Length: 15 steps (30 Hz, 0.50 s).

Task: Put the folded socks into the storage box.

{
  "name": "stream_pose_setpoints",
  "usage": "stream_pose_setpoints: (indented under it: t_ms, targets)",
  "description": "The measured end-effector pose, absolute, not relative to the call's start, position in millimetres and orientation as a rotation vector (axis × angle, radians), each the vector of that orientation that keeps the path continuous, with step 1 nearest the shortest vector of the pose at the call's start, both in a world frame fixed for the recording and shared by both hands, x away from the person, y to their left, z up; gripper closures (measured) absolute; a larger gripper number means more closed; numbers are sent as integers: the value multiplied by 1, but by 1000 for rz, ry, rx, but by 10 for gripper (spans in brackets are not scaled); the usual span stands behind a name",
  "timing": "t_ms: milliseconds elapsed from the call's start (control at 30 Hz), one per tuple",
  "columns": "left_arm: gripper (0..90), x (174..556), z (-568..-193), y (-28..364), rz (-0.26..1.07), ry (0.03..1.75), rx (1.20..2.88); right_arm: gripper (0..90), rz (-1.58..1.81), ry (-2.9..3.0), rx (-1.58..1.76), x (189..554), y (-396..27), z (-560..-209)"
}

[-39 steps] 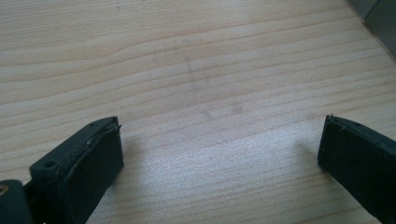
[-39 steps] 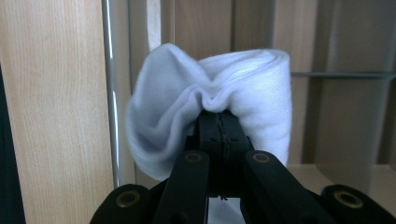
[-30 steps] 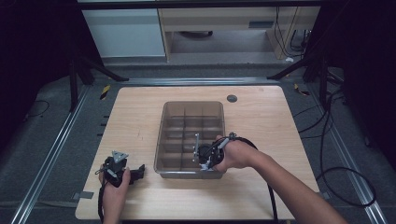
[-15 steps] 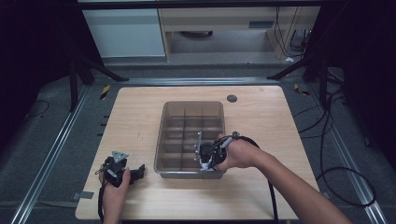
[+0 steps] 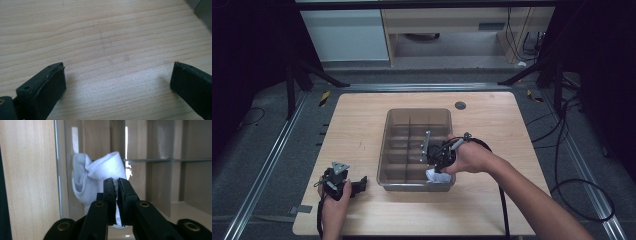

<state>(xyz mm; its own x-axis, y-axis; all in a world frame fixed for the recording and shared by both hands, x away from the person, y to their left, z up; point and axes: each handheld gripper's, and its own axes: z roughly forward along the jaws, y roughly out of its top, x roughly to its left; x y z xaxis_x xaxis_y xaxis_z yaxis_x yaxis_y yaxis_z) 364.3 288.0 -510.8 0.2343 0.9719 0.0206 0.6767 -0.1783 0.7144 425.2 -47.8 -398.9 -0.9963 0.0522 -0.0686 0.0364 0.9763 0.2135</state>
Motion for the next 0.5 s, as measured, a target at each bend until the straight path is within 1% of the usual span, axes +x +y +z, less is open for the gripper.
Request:
stream_pose_setpoints:
  t_ms: [100, 200, 367, 500]
  targets:
    - [0, 364, -511, 288, 657, 1507, 1930, 814, 324, 3056, 58, 426, -49, -404]
    - [0, 364, -511, 288, 657, 1507, 1930, 816, 332, 3058, 76, 425, -49, -404]
    - [0, 364, -511, 288, 657, 1507, 1930, 872, 312, 3063, 61, 424, -49, -408]
    - [0, 364, -511, 288, 657, 1507, 1930, 891, 294, 3069, 48, 422, -47, -414]
